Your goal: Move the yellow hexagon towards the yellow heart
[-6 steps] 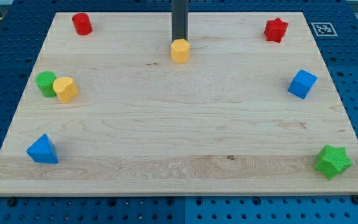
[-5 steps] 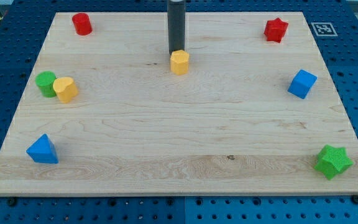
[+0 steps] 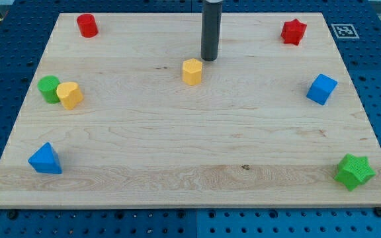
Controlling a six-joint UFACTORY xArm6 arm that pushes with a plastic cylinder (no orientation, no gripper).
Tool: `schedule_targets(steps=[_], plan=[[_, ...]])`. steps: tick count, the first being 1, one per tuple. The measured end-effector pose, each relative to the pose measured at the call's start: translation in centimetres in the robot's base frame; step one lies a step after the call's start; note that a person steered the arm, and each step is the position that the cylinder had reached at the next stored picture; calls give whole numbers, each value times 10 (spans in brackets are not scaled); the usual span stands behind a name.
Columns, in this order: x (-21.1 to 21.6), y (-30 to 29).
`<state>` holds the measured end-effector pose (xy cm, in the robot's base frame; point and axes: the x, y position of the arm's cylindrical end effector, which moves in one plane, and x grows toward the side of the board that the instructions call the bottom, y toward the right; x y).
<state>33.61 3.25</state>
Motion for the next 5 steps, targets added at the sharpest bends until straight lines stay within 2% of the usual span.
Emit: schedule_targets(steps=[5], plan=[[40,-45]])
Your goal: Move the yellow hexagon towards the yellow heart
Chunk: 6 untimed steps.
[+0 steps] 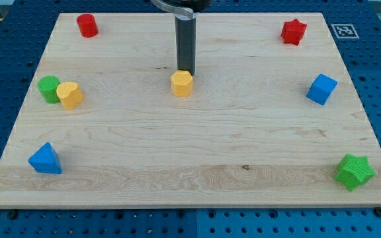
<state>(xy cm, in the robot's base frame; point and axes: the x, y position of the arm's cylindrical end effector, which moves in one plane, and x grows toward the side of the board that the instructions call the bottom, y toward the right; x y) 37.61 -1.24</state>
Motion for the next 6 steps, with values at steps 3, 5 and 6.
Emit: schedule_targets(steps=[3,5,6], plan=[[25,37],[29,4],[29,-16]])
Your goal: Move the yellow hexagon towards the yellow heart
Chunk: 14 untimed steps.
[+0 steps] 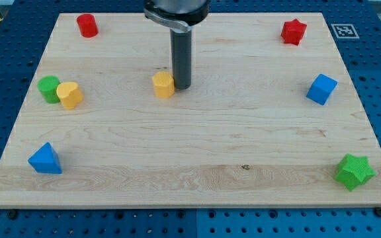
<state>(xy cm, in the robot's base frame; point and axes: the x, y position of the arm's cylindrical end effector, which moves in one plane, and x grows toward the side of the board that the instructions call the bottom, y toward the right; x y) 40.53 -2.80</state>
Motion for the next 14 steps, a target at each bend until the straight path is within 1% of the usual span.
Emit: schedule_targets(steps=[3,6,7,9,13,14], plan=[[0,-55],[1,-97],[2,-90],[16,-81],[20,-133],[20,-115]])
